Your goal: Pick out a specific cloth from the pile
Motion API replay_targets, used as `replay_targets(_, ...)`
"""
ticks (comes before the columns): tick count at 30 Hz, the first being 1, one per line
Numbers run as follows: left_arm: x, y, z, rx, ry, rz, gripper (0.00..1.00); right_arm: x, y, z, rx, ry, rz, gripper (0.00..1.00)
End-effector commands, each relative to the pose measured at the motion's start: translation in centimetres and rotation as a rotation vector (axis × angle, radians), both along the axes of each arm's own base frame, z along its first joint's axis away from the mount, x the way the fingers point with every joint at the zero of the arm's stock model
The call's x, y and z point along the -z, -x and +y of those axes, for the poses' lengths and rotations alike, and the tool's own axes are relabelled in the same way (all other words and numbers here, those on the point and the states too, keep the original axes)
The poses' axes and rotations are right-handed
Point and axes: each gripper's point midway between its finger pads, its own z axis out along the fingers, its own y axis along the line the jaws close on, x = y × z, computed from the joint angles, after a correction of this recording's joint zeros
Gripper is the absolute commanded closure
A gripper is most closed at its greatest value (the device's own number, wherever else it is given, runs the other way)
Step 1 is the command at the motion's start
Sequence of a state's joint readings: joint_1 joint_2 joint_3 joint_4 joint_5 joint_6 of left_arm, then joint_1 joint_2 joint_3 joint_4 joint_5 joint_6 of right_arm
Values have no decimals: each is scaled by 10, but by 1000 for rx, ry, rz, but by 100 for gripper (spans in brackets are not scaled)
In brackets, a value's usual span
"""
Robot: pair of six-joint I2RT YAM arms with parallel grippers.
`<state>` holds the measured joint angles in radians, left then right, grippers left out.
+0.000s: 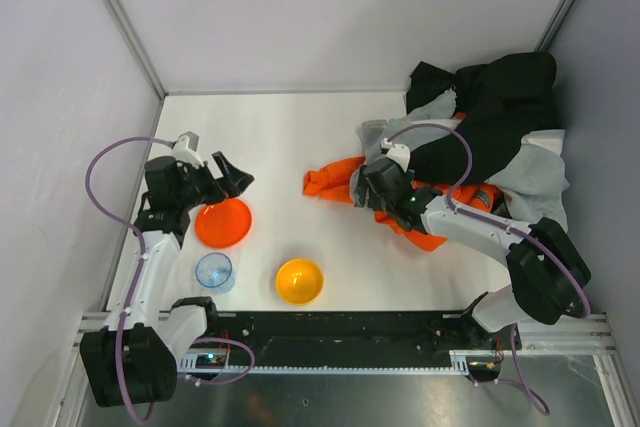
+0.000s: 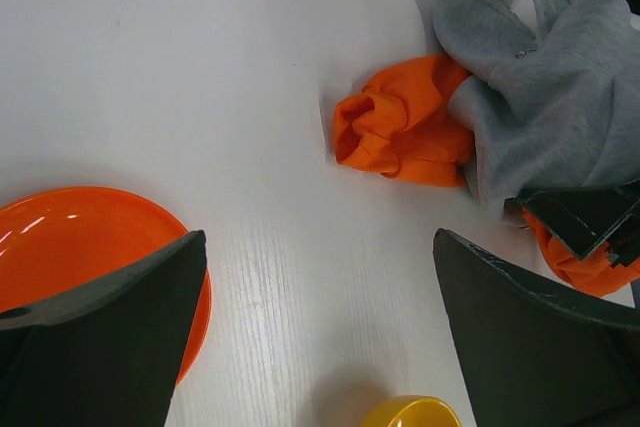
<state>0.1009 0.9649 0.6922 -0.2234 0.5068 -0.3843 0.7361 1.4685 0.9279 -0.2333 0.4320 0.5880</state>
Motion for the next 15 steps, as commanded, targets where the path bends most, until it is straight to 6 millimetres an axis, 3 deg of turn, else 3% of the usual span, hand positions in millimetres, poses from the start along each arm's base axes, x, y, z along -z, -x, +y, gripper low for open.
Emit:
replay_targets(1, -15, -3, -2, 23, 10, -39, 0, -21, -21, 9, -29, -36, -74, 24)
replay_targets(7, -12, -4, -4, 33, 19, -24, 0, -36, -29, 5, -47, -72, -105, 66)
replay_targets(11, -12, -4, -4, 32, 20, -25, 0, -59, -39, -9, -45, -66, -151, 77)
replay_targets(15, -11, -4, -4, 33, 24, -19, 0, -103, -49, -34, -24, -62, -244, 83)
